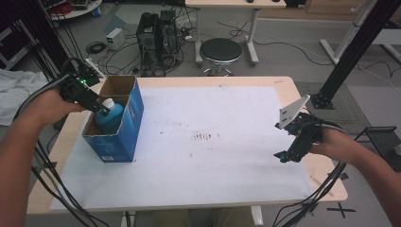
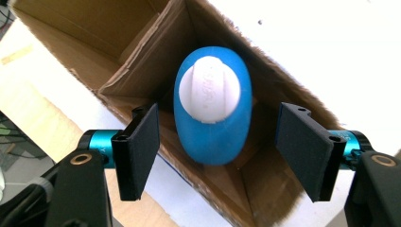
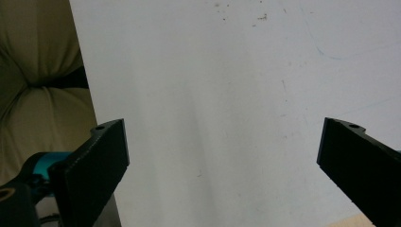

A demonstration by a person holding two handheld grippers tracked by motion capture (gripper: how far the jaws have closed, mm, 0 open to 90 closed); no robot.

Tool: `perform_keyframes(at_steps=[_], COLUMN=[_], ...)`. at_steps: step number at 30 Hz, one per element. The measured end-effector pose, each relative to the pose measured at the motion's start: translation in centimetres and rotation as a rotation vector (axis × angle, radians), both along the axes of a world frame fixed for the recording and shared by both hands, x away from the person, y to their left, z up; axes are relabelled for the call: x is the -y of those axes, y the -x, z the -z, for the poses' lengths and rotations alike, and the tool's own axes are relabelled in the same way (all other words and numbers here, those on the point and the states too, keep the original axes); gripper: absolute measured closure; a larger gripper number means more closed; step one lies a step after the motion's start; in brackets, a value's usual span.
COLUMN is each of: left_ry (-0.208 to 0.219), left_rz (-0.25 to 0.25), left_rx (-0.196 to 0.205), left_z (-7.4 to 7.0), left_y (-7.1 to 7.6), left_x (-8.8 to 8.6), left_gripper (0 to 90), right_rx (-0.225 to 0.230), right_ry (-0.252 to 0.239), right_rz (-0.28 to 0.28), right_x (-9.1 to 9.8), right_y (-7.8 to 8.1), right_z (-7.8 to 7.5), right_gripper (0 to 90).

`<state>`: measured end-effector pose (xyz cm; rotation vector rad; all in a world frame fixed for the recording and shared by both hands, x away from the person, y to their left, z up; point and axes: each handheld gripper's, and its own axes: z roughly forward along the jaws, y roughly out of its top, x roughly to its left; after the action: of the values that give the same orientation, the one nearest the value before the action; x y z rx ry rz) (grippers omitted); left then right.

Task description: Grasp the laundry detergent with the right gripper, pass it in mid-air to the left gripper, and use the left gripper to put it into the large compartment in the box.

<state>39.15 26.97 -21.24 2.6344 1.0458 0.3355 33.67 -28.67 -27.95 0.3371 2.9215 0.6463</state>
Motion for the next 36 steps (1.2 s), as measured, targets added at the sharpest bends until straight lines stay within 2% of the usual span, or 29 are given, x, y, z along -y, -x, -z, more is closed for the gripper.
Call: perform_keyframes(at_steps=[3,4,5,6,8,10,11,15,16,17,18,19,20,21,22,23,24,26,28,31,32,33,36], left_ry=[0.036,0.023,0.059,0.049,0.058,0.061,0.073,0.076,0.076,0.078,0.078,0.104,0.104,0.133,0.158,0.158,0.180,0.191,0.195,0.196,0.196,0.194,0.187], left_rz=[0.005,0.032,0.019,0.047,0.055,0.105,0.110,0.160,0.160,0.191,0.191,0.216,0.216,0.222,0.230,0.230,0.257,0.270,0.279,0.325,0.325,0.344,0.386], left_rx=[0.038,0.040,0.062,0.064,0.076,0.091,0.094,0.104,0.104,0.105,0.105,0.101,0.101,0.085,0.085,0.085,0.096,0.088,0.086,0.085,0.085,0.083,0.066], left_z=[-1.3,-2.0,-2.4,-3.0,-3.4,-4.5,-4.8,-5.6,-5.6,-5.7,-5.7,-5.8,-5.8,-5.7,-5.6,-5.6,-5.4,-5.2,-5.1,-4.7,-4.7,-4.2,-3.2], left_y=[0.7,0.8,1.1,1.1,1.3,1.6,1.7,2.0,2.0,2.1,2.1,2.0,2.0,1.9,1.8,1.8,1.9,1.7,1.6,1.2,1.2,1.0,0.7], left_x=[0.4,0.4,0.7,0.9,1.2,2.3,2.7,4.4,4.4,5.4,5.4,6.3,6.3,7.3,7.8,7.8,8.9,9.9,10.4,12.3,12.3,13.3,14.9], left_gripper=[26.1,26.1,26.1,26.0,26.1,26.1,26.0,26.0,26.0,26.0,26.0,26.0,26.0,26.0,26.0,26.0,26.0,26.0,26.0,26.0,26.0,26.0,26.0], right_rx=[0.003,0.006,0.005,0.004,0.006,0.012,0.011,0.006,0.006,0.007,0.007,0.004,0.006,0.004,0.002,0.002,0.006,0.006,0.010,0.004,0.004,0.008,0.002], right_ry=[-0.004,-0.003,-0.004,-0.003,-0.004,-0.001,-0.005,-0.001,-0.001,-0.001,-0.001,-0.004,-0.001,-0.002,-0.002,-0.002,-0.006,-0.006,0.000,-0.006,-0.006,-0.007,-0.009], right_rz=[0.007,0.005,0.009,0.010,0.001,0.002,-0.002,0.003,0.003,0.006,0.012,0.009,0.008,0.010,0.012,0.012,0.012,0.013,0.008,0.006,0.006,0.011,0.008], right_x=[0.1,0.2,0.2,0.1,0.1,0.0,0.0,0.1,0.1,0.1,0.2,0.2,0.2,0.2,0.2,0.2,0.2,0.1,0.1,-0.1,-0.1,-0.2,-0.3], right_y=[0.1,0.0,0.0,0.0,0.0,0.2,0.2,0.3,0.3,0.4,0.5,0.5,0.5,0.5,0.5,0.5,0.4,0.4,0.3,0.2,0.2,0.2,0.0], right_z=[0.0,0.0,0.0,-0.1,-0.1,-0.1,-0.1,-0.1,-0.1,-0.1,-0.2,-0.2,-0.2,-0.2,-0.2,-0.2,-0.2,-0.1,-0.1,0.0,0.0,0.0,0.0], right_gripper=[2.0,2.0,2.0,2.0,2.0,2.0,2.0,2.0,2.0,2.0,2.0,2.0,2.0,2.0,2.0,2.0,2.0,2.0,2.0,2.0,2.0,2.0,2.0])
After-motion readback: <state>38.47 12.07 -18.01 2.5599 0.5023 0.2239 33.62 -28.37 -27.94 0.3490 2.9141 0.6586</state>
